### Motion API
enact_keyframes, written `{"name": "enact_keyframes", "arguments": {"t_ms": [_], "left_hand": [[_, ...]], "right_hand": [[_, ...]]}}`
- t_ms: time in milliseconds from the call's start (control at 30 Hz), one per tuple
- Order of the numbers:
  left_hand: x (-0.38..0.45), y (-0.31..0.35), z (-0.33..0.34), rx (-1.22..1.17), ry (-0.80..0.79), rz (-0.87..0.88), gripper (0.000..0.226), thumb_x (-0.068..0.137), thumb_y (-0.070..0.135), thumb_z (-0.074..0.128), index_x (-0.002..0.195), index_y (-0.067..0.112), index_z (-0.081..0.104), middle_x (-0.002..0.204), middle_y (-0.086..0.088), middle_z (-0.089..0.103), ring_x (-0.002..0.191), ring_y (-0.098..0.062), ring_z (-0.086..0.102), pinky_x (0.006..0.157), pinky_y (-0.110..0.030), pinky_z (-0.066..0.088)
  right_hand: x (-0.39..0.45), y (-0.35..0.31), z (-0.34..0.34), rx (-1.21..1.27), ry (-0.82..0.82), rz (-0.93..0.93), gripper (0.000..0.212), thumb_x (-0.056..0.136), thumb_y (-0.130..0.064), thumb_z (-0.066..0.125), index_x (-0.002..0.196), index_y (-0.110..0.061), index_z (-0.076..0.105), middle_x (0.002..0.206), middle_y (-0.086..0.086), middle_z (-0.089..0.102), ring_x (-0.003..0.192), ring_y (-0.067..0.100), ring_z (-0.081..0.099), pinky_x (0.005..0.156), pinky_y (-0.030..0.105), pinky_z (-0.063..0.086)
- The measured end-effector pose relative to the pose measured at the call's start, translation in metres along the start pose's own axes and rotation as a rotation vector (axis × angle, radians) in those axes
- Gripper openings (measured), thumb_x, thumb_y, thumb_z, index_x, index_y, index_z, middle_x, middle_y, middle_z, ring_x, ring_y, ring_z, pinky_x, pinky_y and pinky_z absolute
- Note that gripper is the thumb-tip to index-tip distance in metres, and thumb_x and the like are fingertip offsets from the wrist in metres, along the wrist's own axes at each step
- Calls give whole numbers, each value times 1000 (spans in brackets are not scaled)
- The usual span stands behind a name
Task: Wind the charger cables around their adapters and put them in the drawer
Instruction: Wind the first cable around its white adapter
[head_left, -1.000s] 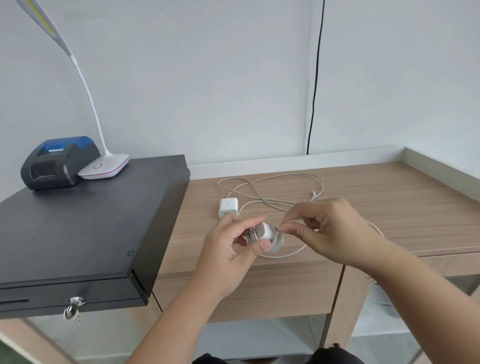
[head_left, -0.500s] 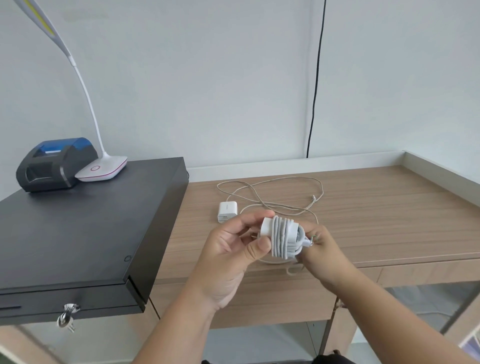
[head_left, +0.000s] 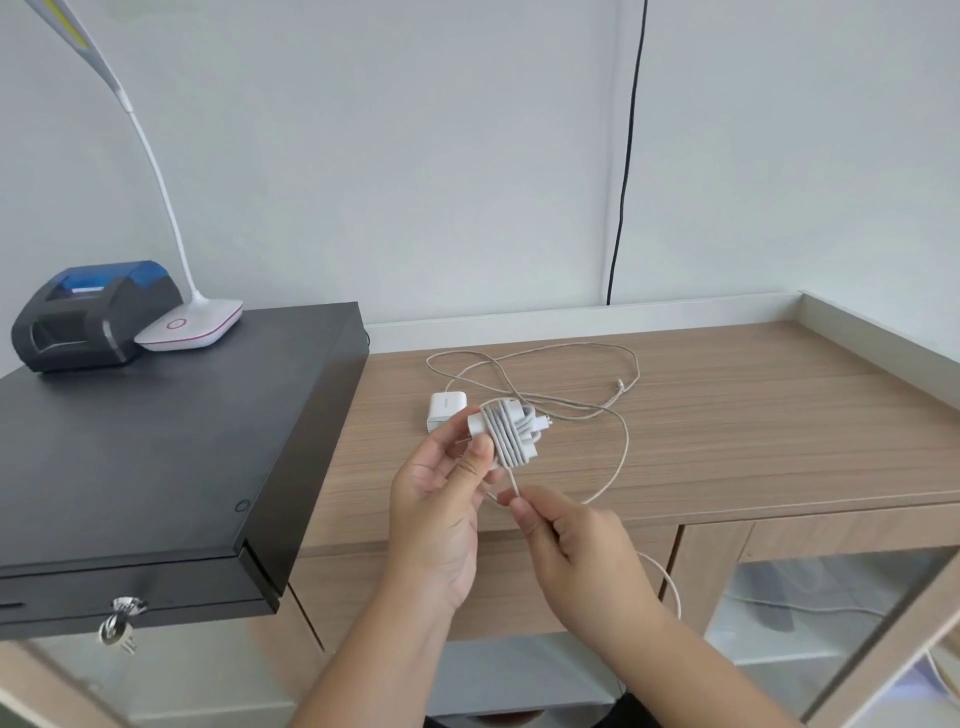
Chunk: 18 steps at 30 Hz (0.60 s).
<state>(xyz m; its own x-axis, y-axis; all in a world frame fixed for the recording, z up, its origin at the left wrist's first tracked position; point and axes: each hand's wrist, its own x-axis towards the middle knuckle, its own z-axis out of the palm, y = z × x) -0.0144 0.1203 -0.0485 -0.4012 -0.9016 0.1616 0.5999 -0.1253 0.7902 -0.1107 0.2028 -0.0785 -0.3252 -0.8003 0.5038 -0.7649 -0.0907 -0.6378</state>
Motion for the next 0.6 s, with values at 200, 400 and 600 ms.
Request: {"name": "enact_keyframes", "arguments": {"t_ms": [200,400,600], "left_hand": [[4,-8,1,34,73,21,44,70,17,70,113,6,67,93,-4,70,74,-10,59,63,-17,52],[11,-8,-6,151,136,64,30,80,14,71,110,14,69,94,0,71,82,-9,64,67,-17,53],[5,-9,-21,593,45,212,40,71,39,78,108,27,69,107,-3,72,92,-14,68,80,-32,55]], "right_hand": [[-8,-12,-9,-154,-165,8,31,98,-35,35,122,-29,54,56,-9,44,64,25,58,55,34,42],[-15,-26,-18,-160,-231,12,30,98,-34,38,125,-33,52,76,1,67,76,28,62,63,34,50],[-10,-33,-47,-234,-116,30,27,93,-39,53,73,-21,58,43,-8,37,49,14,40,52,32,40]]}}
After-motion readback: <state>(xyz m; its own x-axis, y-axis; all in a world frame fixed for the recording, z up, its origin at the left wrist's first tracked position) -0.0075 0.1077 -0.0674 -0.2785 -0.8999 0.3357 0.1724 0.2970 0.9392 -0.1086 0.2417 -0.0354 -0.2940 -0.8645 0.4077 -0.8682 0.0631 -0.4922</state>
